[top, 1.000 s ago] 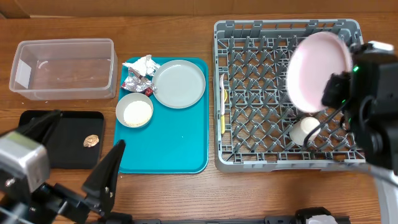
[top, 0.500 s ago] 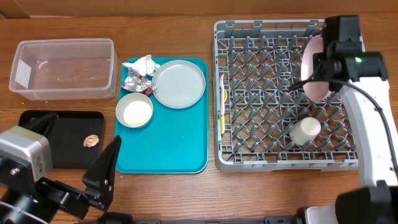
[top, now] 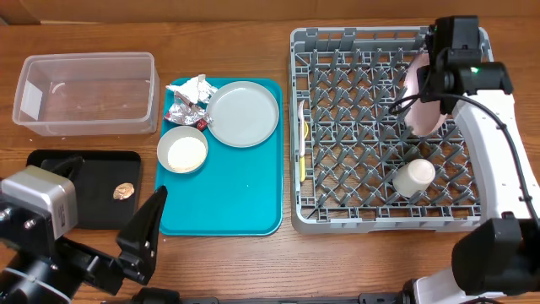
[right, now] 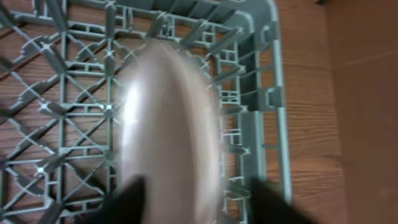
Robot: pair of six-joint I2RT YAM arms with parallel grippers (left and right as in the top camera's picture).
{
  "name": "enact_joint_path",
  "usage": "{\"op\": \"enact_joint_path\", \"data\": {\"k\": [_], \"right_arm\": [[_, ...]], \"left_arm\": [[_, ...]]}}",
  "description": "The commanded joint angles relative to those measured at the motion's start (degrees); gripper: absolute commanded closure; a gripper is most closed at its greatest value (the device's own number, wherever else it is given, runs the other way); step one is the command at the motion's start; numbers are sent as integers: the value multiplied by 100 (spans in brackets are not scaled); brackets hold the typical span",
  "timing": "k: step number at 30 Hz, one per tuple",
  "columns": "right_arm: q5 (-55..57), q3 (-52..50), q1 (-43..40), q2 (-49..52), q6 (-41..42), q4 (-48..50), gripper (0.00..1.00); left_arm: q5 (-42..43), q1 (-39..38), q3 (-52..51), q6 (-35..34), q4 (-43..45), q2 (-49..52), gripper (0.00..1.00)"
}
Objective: Sort waste into correct bins and load items into the dishwasher rack
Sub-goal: 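Place the pink plate upright in the rack with the right gripper, then reach the left gripper to the white plate on the teal tray and grasp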
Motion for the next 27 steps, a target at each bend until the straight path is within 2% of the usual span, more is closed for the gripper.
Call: {"op": "enact_joint_path", "data": {"k": [1, 4, 5, 6, 8, 12, 14, 19, 22, 24, 26, 27], "right_arm": [[-173, 223, -28, -186, 680, -57, 18], [-282, 509, -26, -654, 1003, -160, 15], [-525, 669, -2, -944, 1119, -262, 10], [-756, 754, 11, -1132, 1167, -310, 0], [-1593, 855, 15, -1565, 1281, -337, 0], [-4109, 866, 15, -2441, 1287, -365, 0], [-4771, 866, 15, -2627, 1287, -466, 0], [-5141, 855, 15, -2728, 1613, -1172, 0], [-5141, 855, 15, -2649, 1613, -1547, 0], [-5139, 855, 15, -2590, 1609, -1705, 0], [-5139, 855, 15, -2540, 1609, -1788, 0], [-5141, 855, 15, -2511, 1609, -1829, 0]], "left_arm": [[52, -33, -35, -109, -50, 66, 0], [109, -33, -35, -105, -157, 74, 0], [52, -33, -35, -256, -166, 114, 0], [52, -33, -50, -363, -188, 157, 0], [52, -33, -138, -586, -271, 293, 0], [-28, -35, -658, -623, -623, 870, 0], [-28, -39, -1049, -671, -717, 1172, 0], [-85, -46, -2400, -1169, -492, 2236, 8], [-70, -205, -3121, -1646, 221, 2949, 19], [-146, -538, -3429, -1838, 890, 3530, 21], [-476, -824, -3486, -2503, 1215, 4030, 21], [-632, -940, -3486, -3193, 1320, 4325, 20]]}}
